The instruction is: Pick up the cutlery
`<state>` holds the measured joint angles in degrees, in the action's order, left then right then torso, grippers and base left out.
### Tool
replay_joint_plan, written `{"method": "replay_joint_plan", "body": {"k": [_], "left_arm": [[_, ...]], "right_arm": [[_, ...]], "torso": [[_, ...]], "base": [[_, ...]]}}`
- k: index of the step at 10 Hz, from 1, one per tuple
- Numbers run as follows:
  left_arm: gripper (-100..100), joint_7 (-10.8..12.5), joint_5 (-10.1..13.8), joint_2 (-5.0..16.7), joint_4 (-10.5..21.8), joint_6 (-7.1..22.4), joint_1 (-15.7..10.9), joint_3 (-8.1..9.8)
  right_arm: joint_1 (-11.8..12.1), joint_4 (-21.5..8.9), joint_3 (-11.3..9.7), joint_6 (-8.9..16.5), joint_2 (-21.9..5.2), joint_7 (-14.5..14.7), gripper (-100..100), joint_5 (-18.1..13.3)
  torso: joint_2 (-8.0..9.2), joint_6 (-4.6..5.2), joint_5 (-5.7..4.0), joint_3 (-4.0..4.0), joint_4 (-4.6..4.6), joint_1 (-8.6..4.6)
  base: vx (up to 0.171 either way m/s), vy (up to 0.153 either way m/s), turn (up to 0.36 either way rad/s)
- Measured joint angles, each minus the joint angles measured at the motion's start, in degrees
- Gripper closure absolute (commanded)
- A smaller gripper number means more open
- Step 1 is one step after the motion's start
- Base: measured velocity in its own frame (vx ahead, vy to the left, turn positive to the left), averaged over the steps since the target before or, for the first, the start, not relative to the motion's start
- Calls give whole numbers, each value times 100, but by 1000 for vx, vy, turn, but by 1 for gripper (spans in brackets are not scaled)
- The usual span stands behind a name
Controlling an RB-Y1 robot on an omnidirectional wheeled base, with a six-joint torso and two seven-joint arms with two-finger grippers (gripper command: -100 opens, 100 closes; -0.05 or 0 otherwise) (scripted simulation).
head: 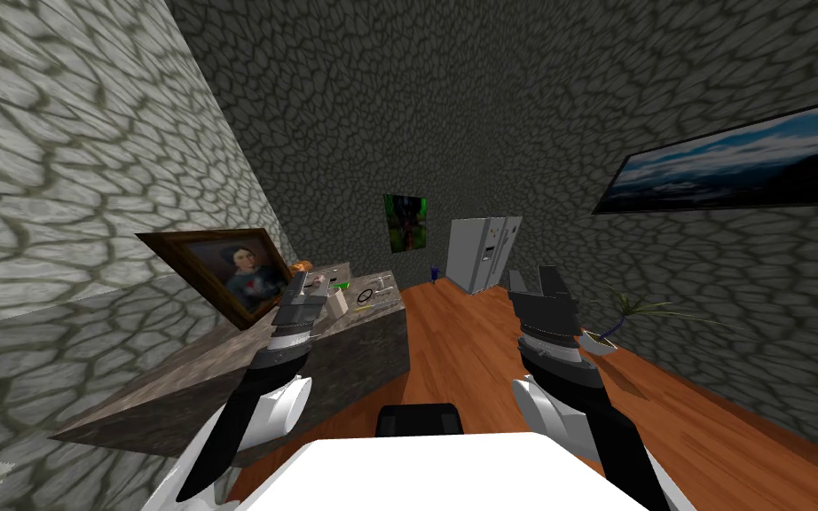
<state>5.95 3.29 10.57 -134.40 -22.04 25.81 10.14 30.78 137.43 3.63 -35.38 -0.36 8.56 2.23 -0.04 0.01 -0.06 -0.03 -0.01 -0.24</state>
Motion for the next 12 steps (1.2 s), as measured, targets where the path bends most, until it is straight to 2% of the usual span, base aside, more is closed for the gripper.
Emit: {"method": "replay_joint_plan", "body": {"k": [1,4,7,12], "left_arm": [[-100,72,160,90,-72,190,-40,136],[-100,201,426,201,-169,589,-25,342],[-100,374,778,342,-260,1033,-56,648],[-100,620,1278,475,-356,1782,-36,1047]], "right_arm": [[0,0,0,0,0,0,0,0],[0,0,0,0,0,0,0,0],[0,0,0,0,0,0,0,0],[1,0,0,0,0,0,0,0]], "torso": [[-4,0,-1,-2,-1,-4],[-2,-1,0,-1,-1,3],[-5,0,0,-3,-1,1],[-5,-2,1,-3,-2,5]], "base": [[20,-63,-38],[22,-58,-63],[25,-54,-62],[29,-45,-58]]}}
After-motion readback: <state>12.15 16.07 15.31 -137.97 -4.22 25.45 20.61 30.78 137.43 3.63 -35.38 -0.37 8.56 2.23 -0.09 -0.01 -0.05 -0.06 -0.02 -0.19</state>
